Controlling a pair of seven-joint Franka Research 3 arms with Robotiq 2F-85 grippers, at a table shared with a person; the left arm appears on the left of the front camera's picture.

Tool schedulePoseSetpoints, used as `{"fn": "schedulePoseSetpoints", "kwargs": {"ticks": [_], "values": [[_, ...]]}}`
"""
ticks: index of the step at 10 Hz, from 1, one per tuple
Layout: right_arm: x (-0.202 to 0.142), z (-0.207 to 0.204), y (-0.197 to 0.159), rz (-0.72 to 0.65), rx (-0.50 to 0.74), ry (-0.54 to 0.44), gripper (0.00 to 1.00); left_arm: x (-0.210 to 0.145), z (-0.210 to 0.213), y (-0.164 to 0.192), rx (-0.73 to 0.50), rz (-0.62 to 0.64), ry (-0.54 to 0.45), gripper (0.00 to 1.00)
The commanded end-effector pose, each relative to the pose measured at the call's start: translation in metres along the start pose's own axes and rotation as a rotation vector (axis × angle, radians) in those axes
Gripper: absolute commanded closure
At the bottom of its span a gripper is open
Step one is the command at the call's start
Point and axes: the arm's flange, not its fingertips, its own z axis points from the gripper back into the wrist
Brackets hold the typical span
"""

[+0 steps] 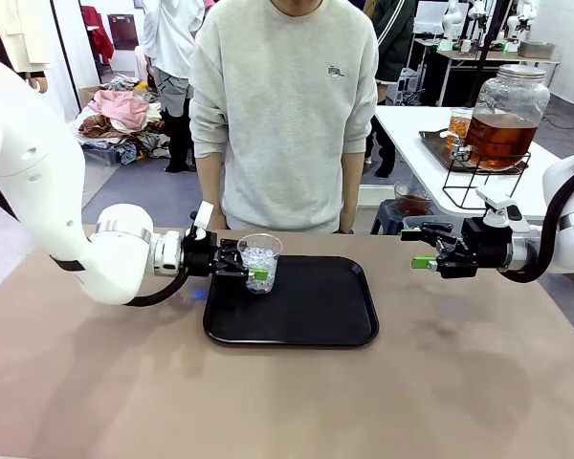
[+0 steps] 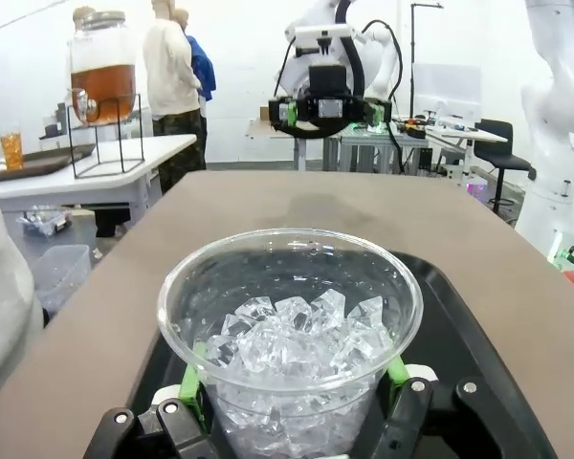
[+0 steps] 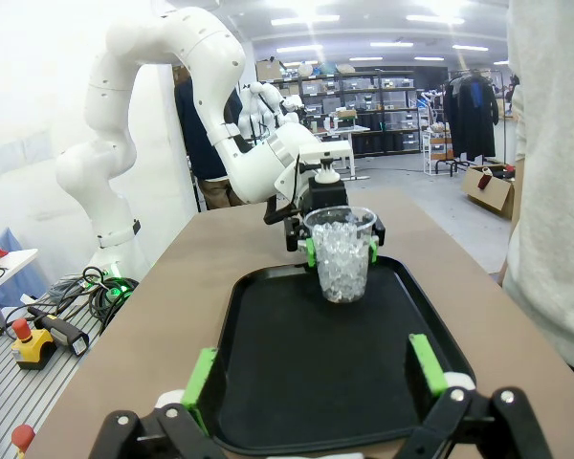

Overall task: Pour the drink into the iced cup.
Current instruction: Pick up the iced cup indicated by the human and present it to them.

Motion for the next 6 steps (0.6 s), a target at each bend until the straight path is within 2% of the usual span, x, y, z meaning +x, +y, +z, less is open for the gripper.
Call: {"fn": "schedulePoseSetpoints", "kwargs": {"ticks": [1, 6], "values": [[0.002, -0.001, -0.001, 0.006, 0.0, 0.004, 0.0, 0.038, 0.001, -0.009, 0.034, -0.045, -0.056, 0.2], [0.002, -0.001, -0.001, 0.006, 0.0, 0.004, 0.0, 0.124, -0.006, 0.01, 0.05, -0.068, -0.021, 0.2]]}}
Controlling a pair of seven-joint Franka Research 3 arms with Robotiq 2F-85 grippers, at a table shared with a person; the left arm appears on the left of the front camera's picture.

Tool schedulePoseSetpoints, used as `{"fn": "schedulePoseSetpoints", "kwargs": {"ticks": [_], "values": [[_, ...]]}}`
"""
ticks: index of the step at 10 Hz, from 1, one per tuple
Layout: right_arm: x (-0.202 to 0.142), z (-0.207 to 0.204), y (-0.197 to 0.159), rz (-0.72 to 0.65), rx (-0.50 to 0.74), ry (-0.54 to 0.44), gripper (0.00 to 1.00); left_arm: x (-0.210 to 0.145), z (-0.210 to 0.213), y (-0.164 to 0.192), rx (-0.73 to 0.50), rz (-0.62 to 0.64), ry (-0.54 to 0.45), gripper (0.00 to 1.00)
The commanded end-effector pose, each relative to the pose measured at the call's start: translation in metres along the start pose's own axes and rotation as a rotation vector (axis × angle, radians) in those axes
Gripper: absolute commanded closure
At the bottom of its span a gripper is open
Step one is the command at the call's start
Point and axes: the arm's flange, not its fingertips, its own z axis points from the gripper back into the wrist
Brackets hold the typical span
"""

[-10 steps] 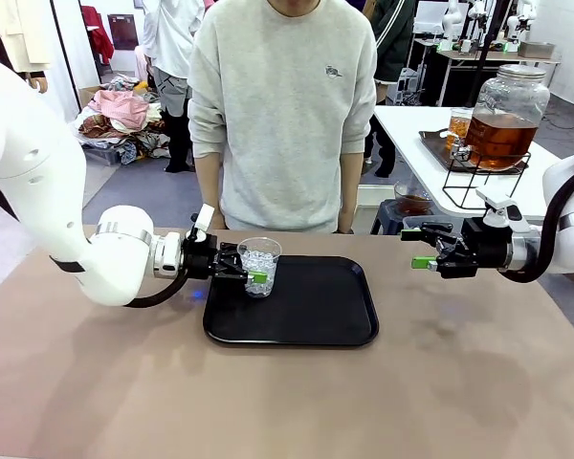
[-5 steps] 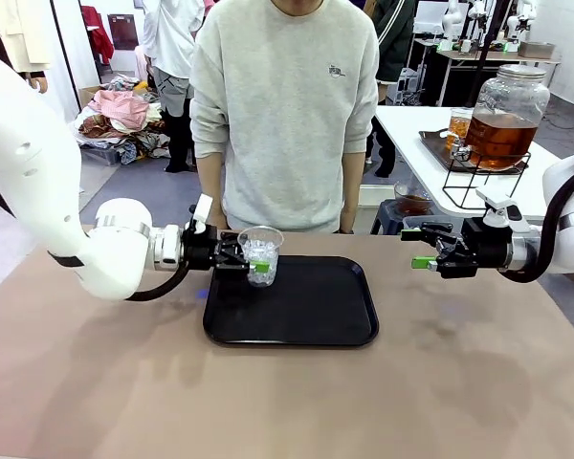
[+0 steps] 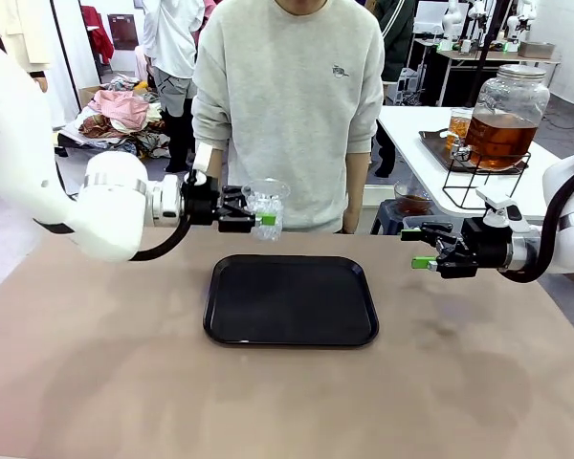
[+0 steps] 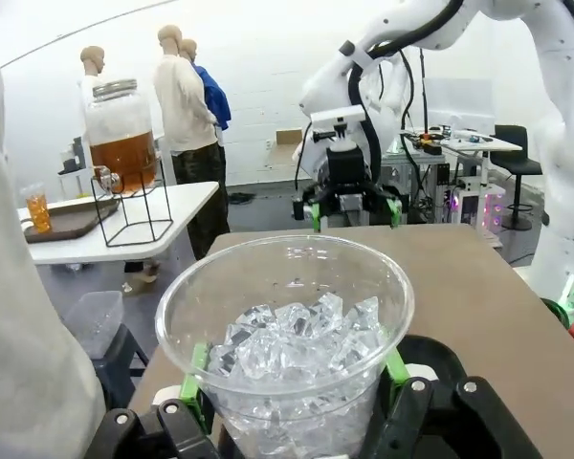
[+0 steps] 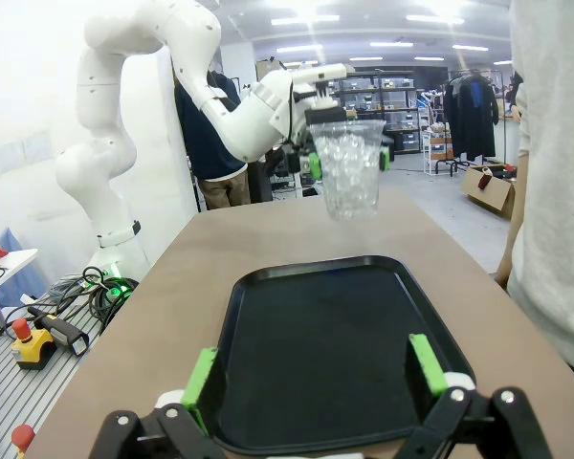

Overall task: Pour the drink into the iced cup.
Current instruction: Pick up the iced cup indicated by the human and present it to them, then open the gripper to release the iced cup you were holding.

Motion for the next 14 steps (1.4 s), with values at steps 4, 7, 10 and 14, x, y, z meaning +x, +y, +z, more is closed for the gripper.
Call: {"fn": "schedulePoseSetpoints", "kwargs": {"ticks": [4, 7, 10, 14], "values": [[0.002, -0.001, -0.001, 0.006, 0.0, 0.004, 0.0, 0.025, -0.004, 0.006, 0.002, -0.016, -0.005, 0.2], [0.002, -0.001, -0.001, 0.006, 0.0, 0.004, 0.0, 0.025, -0.004, 0.006, 0.002, -0.016, -0.005, 0.2], [0.002, -0.001, -0.001, 0.006, 0.0, 0.004, 0.0, 0.025, -0.004, 0.006, 0.002, -0.016, -0.005, 0.2], [0.002, -0.001, -0.001, 0.006, 0.0, 0.004, 0.0, 0.025, -0.004, 0.006, 0.002, -0.016, -0.005, 0.2]]}}
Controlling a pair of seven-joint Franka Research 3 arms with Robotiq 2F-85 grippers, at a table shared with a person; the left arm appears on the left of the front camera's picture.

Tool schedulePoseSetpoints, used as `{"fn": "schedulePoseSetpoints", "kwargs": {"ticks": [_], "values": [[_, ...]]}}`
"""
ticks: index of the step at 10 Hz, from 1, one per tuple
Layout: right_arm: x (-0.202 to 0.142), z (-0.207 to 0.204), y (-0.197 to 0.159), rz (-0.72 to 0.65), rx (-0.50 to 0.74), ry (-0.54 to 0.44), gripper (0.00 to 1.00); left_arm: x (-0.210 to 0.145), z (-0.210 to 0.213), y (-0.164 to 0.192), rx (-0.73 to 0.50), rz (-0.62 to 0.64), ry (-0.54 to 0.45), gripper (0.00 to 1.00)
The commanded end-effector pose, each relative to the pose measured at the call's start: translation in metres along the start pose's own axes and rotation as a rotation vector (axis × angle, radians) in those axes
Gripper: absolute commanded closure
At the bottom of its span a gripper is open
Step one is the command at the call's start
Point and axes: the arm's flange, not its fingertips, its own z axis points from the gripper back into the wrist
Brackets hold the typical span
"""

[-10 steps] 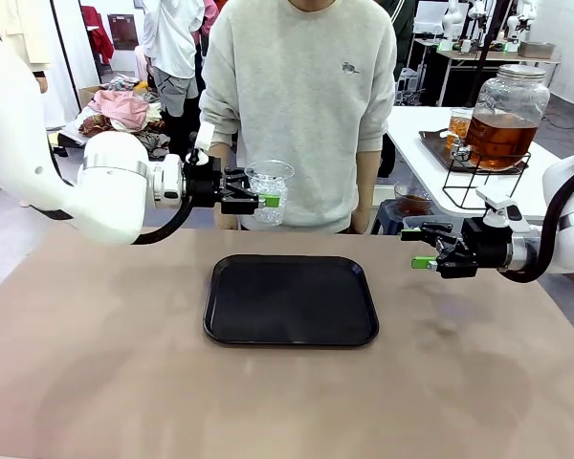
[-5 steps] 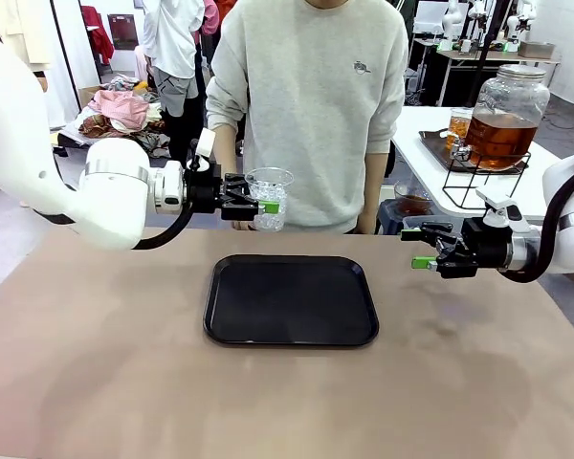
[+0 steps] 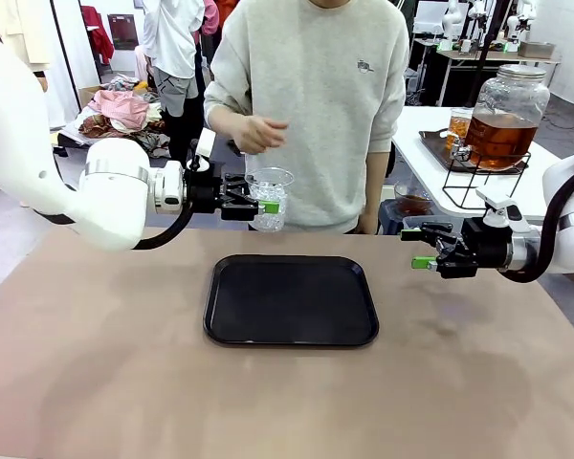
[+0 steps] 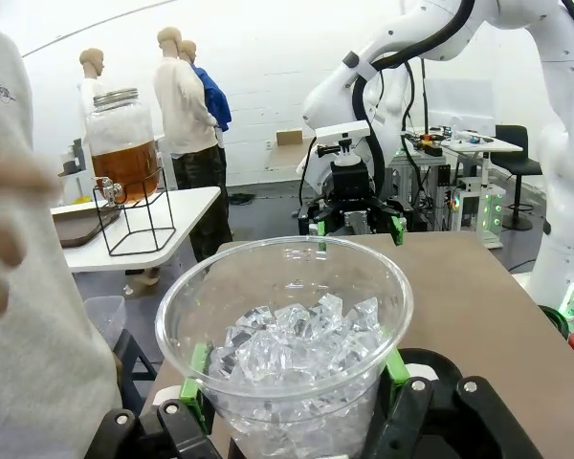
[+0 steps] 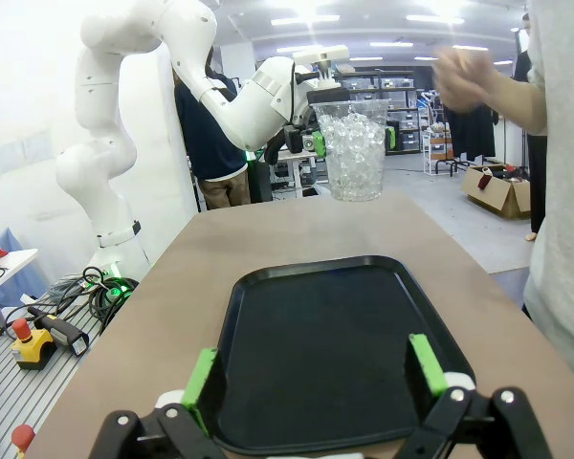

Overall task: Pour the drink into the iced cup.
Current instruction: Open the gripper to release the iced cup you were holding.

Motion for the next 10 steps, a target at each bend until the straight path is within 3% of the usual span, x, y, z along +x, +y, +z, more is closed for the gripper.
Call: {"fn": "schedulePoseSetpoints", "kwargs": {"ticks": [1, 10], "values": [[0.0024, -0.0007, -0.0007, 0.006, 0.0, 0.004, 0.0, 0.0049, -0.0002, -0.0001, 0.006, -0.013, -0.008, 0.2], [0.0024, -0.0007, -0.0007, 0.006, 0.0, 0.004, 0.0, 0.0049, -0.0002, -0.0001, 0.006, -0.013, -0.008, 0.2]]}}
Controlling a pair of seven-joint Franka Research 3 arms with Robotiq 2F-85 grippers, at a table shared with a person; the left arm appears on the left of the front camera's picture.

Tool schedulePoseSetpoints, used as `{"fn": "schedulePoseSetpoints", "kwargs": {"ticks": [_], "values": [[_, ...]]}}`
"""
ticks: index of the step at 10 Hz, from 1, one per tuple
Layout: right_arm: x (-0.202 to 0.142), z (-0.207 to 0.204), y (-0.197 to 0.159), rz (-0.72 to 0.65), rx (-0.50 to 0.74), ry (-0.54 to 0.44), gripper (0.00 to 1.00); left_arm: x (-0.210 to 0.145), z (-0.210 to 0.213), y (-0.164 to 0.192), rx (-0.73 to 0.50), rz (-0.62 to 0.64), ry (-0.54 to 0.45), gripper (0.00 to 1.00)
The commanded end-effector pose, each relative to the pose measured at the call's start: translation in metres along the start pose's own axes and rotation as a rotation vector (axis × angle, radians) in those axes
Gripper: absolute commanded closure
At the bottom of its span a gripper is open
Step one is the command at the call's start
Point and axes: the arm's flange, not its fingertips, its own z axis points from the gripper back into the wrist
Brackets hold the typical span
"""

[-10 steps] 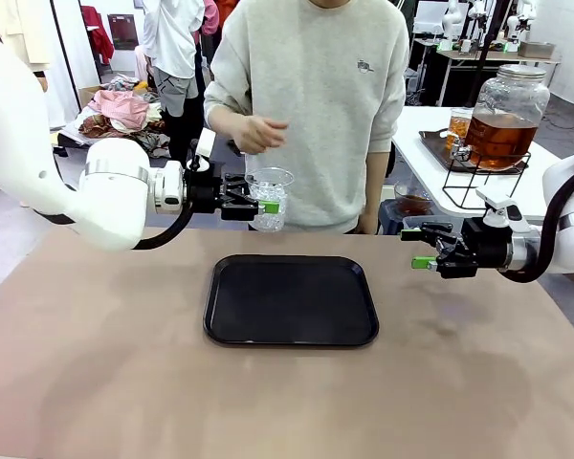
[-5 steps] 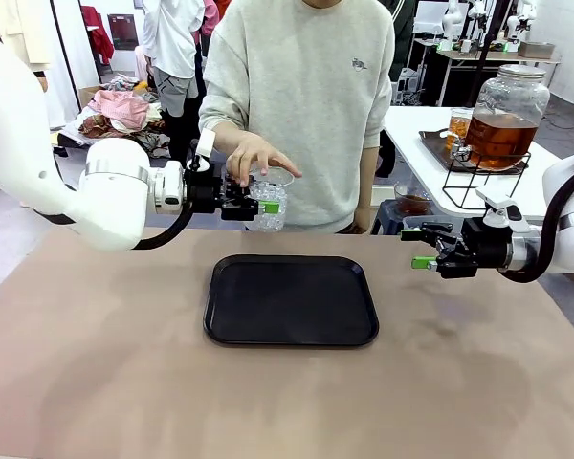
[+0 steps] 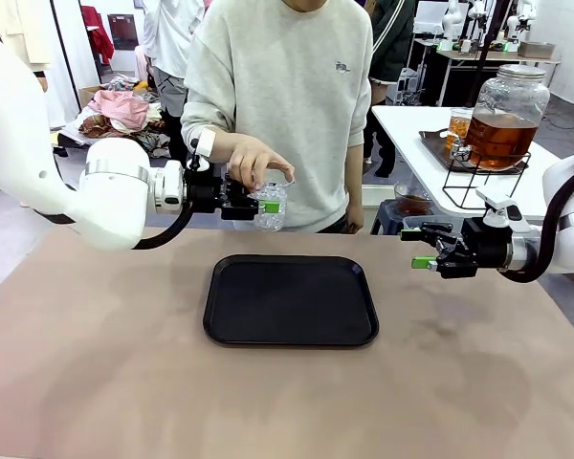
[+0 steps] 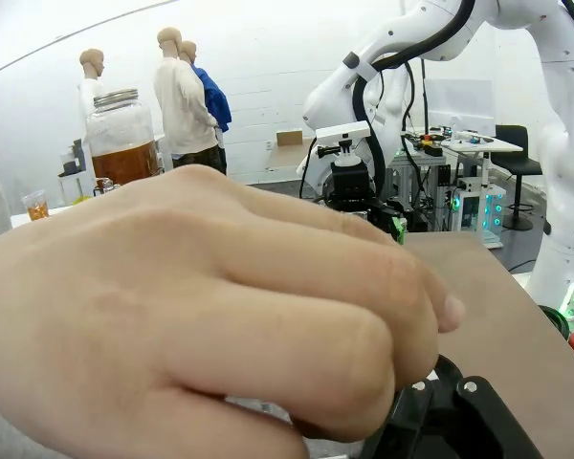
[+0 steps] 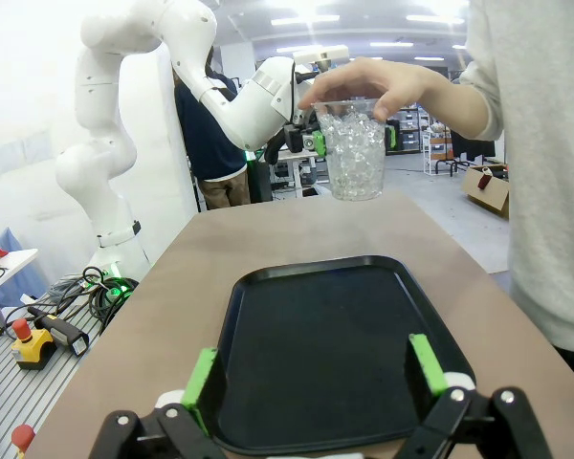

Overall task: Pour the drink into the iced cup.
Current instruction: Open the gripper to release the iced cup you were holding.

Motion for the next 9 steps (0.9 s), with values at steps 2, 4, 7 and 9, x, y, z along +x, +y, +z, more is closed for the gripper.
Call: {"fn": "schedulePoseSetpoints", "kwargs": {"ticks": [2, 4, 7, 9], "values": [[0.0024, -0.0007, -0.0007, 0.006, 0.0, 0.004, 0.0, 0.0041, -0.0002, -0.0005, 0.006, -0.012, -0.008, 0.2], [0.0024, -0.0007, -0.0007, 0.006, 0.0, 0.004, 0.0, 0.0041, -0.0002, -0.0005, 0.006, -0.012, -0.008, 0.2], [0.0024, -0.0007, -0.0007, 0.006, 0.0, 0.004, 0.0, 0.0041, -0.0002, -0.0005, 0.006, -0.012, -0.008, 0.2], [0.0024, -0.0007, -0.0007, 0.006, 0.0, 0.004, 0.0, 0.0041, -0.0002, -0.0005, 0.006, -0.012, -0.008, 0.2]]}}
